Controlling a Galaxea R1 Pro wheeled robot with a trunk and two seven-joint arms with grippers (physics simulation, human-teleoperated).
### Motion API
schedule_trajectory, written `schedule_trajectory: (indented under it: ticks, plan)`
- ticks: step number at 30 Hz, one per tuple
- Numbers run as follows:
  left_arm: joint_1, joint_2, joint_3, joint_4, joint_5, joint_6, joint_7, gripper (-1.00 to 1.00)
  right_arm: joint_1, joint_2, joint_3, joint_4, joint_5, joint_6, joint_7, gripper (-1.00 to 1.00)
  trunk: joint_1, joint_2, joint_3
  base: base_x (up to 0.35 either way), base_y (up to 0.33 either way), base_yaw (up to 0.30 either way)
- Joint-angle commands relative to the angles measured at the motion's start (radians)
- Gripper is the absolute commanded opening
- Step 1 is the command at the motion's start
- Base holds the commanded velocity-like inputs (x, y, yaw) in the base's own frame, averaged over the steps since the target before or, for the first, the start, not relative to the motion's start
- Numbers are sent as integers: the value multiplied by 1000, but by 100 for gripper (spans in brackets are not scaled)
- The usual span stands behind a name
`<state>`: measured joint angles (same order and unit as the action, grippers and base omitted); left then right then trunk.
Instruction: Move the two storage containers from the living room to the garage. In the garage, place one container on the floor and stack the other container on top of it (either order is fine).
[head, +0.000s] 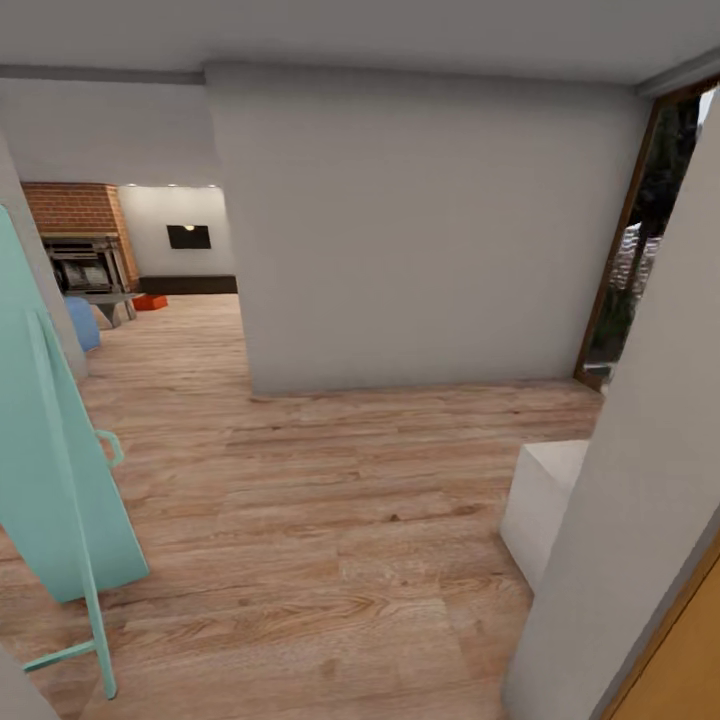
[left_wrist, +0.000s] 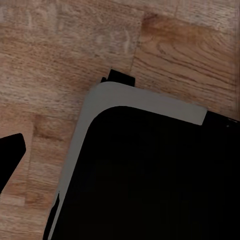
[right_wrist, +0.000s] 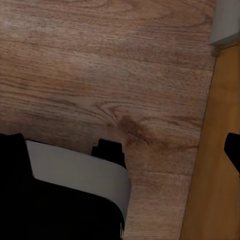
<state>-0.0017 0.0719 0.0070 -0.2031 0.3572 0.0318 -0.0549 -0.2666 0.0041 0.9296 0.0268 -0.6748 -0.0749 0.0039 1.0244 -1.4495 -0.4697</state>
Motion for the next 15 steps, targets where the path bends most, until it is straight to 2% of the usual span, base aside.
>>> schedule_trajectory:
  ticks: [1, 15]
  plan:
    - [0, 0, 1, -1, 6, 3, -4, 100, 4, 1, 8, 2, -7, -11, 1, 100, 1, 0, -1, 333, 1, 0]
    - [-1, 0, 1, -1, 6, 3, -3, 100, 23, 0, 8, 2, -9, -29, 1, 100, 1, 0, -1, 333, 0, 0]
